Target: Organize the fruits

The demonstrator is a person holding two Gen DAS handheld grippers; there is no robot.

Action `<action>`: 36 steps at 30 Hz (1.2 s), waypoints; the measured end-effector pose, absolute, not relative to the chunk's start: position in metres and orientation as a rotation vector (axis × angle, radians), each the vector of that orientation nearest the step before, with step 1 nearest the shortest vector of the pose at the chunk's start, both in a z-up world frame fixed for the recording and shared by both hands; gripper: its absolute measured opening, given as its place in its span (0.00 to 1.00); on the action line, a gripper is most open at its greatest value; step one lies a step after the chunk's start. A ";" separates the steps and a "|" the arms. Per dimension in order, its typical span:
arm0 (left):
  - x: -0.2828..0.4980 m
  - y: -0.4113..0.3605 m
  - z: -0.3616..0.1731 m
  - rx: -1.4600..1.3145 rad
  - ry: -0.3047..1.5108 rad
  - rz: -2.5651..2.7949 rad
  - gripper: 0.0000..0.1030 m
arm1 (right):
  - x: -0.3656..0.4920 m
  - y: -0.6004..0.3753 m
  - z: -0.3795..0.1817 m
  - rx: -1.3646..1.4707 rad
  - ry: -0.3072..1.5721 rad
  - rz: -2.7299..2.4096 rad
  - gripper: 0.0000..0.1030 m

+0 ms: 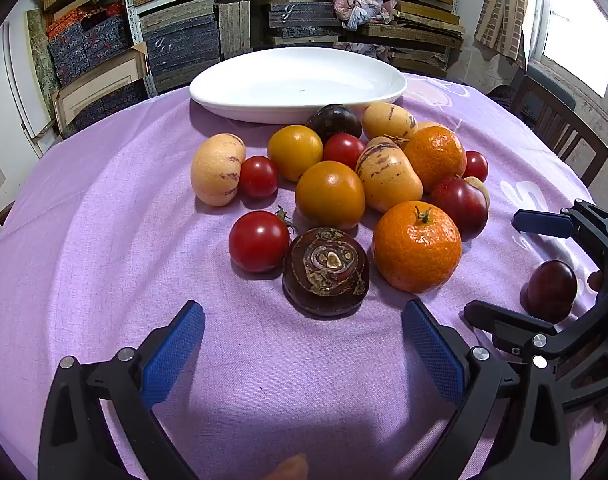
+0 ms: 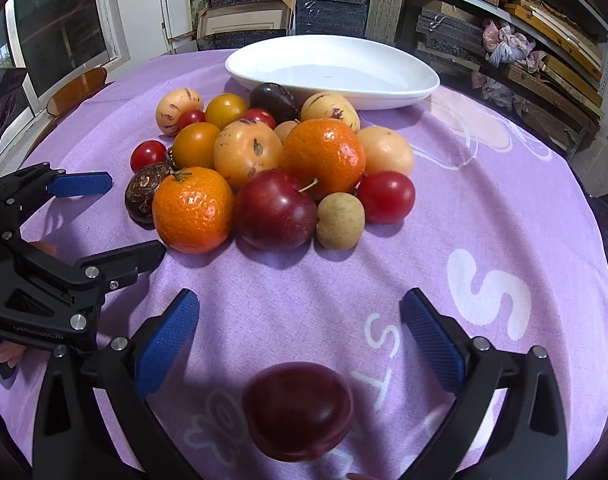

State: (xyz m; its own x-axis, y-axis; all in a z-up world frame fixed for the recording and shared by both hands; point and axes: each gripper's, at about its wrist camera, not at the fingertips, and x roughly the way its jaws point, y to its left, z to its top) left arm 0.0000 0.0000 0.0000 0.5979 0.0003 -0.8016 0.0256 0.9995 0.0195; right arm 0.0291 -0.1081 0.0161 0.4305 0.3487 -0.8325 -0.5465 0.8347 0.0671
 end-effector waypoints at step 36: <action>0.000 0.000 0.000 0.030 0.930 -0.015 0.97 | 0.029 -0.108 0.016 -0.227 0.977 0.564 0.96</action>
State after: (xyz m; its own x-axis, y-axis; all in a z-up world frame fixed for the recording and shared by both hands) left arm 0.0000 0.0000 0.0000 0.5981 0.0000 -0.8014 0.0257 0.9995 0.0192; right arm 0.0290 -0.1081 0.0161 0.4305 0.3483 -0.8326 -0.5467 0.8347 0.0665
